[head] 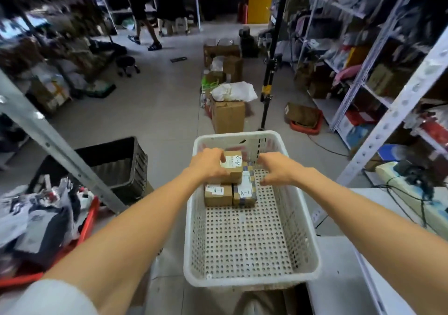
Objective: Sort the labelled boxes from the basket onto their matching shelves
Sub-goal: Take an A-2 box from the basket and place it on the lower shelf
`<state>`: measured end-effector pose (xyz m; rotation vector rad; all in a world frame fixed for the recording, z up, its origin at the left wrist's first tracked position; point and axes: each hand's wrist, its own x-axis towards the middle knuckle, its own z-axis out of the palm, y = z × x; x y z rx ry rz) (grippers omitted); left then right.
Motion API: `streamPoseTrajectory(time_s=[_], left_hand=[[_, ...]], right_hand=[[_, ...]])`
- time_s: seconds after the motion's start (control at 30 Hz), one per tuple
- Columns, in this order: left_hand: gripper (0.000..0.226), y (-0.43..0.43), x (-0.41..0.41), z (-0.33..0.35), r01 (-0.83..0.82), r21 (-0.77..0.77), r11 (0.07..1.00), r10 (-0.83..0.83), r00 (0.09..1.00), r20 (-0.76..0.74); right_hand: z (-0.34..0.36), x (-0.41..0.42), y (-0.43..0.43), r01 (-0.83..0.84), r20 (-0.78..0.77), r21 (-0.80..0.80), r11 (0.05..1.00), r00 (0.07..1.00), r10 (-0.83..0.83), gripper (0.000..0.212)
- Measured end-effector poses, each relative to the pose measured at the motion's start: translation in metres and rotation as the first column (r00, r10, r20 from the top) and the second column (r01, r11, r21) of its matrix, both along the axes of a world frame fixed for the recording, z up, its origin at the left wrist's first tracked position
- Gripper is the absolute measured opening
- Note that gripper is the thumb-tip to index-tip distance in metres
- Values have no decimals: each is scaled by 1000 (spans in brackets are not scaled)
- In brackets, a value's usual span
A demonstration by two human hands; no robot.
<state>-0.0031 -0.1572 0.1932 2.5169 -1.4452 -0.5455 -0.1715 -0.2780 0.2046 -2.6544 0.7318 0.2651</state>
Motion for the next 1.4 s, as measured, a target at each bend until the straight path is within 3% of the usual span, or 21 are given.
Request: streamPoseTrajectory(time_s=[0.4, 0.57, 0.83, 1.07, 1.2, 1.3, 1.4], left_hand=[[44, -67, 76, -76, -108, 162, 981, 131, 982, -138], [41, -94, 114, -123, -103, 203, 974, 146, 966, -215], [45, -141, 160, -223, -85, 248, 965, 157, 944, -289], [44, -152, 178, -278, -133, 284, 949, 237, 897, -373], [52, -155, 179, -298, -243, 315, 917, 374, 798, -473], [67, -159, 176, -310, -384, 332, 862, 506, 696, -509], [88, -163, 166, -319, -471, 387, 793, 607, 550, -574]], right_hand=[[-70, 87, -94, -4, -92, 150, 989, 996, 18, 52], [-118, 127, -118, 78, -121, 194, 978, 991, -55, 58], [-231, 196, -160, 210, -259, 166, 963, 952, -163, 94], [-312, 262, -202, 277, -147, 174, 945, 956, -253, 102], [-334, 258, -195, 237, -243, -40, 971, 940, -240, 103], [-334, 237, -182, 337, -364, -37, 941, 872, -327, 98], [-339, 208, -166, 369, -471, 17, 929, 823, -318, 71]])
